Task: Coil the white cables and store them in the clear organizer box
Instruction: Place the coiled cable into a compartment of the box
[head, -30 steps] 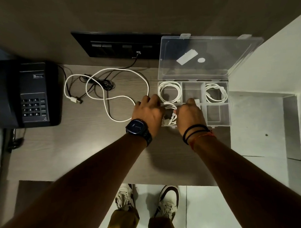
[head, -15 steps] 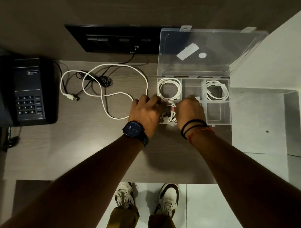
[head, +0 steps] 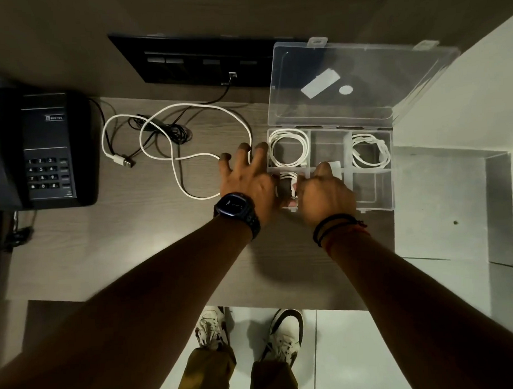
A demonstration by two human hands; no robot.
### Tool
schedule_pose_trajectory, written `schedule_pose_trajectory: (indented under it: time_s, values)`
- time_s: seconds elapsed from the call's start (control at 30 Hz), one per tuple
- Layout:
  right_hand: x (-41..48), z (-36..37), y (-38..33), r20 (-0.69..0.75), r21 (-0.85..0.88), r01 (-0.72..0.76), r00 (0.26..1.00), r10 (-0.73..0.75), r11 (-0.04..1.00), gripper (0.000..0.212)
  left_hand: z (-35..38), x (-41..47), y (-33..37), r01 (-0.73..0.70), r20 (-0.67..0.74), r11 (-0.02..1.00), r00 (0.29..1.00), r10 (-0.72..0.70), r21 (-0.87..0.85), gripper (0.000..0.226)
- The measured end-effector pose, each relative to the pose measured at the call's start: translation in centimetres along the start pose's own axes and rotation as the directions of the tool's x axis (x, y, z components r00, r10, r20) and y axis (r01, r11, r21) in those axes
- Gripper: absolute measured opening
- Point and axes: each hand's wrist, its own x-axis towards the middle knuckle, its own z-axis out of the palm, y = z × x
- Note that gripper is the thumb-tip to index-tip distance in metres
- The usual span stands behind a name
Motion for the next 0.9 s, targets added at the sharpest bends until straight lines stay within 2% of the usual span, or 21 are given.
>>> schedule_pose_trajectory:
  time_s: [0.1, 0.27, 0.37, 0.47, 0.57, 0.63, 0.7, 0.8, 0.9]
  values:
    - [-0.3, -0.2, 0.0, 0.041, -0.061, 0.078, 0.996, -0.076, 0.995, 0.031, 0.0, -0.1, 0.5, 0.045, 0.002, 0.999, 0.999, -0.045, -0.021, 0.037]
    - [-1.0, -1.1, 0.4, 0.061, 0.055, 0.036, 0.997, -0.039, 0.998, 0.029, -0.1, -0.9, 0.0, 0.013, -0.072, 0.991, 0.997, -0.023, -0.133, 0.04]
    - [-1.2, -1.7, 0.7, 0.04, 0.123, 0.029, 0.999, -0.034, 0.992, 0.027, -0.4, -1.2, -0.8, -0.006, -0.098, 0.973, 0.995, -0.017, -0.231, 0.043]
    - [-1.3, -1.9, 0.5, 0.012, 0.18, 0.006, 1.0, -0.009, 0.984, 0.025, -0.8, -1.8, -2.0, -0.047, -0.142, 0.948, 0.99, 0.002, -0.315, 0.029]
    - [-1.6, -2.0, -0.1, -0.067, 0.197, 0.001, 0.998, 0.012, 0.98, 0.026, -0.6, -3.2, -4.5, 0.006, -0.174, 0.927, 0.982, -0.077, -0.375, 0.026]
    - [-2.0, -2.1, -0.4, -0.155, 0.211, 0.013, 0.988, 0.021, 0.977, 0.025, -0.4, -4.2, -6.2, 0.061, -0.156, 0.944, 0.981, -0.116, -0.323, 0.031]
    - [-2.3, -2.0, -1.0, -0.231, 0.257, 0.025, 0.972, 0.037, 0.966, 0.024, 0.1, -5.2, -7.8, 0.071, -0.111, 0.976, 0.989, -0.096, -0.208, 0.041]
    - [-2.5, -1.9, -2.4, -0.272, 0.317, 0.04, 0.961, 0.051, 0.948, 0.025, 0.5, -6.0, -9.5, 0.04, 0.073, 0.999, 0.997, -0.038, -0.022, 0.059]
    - [-2.5, -1.4, -4.2, -0.279, 0.334, 0.093, 0.96, 0.005, 0.938, 0.024, 0.7, -6.1, -10.4, -0.003, 0.047, 1.0, 0.999, 0.002, 0.021, 0.041]
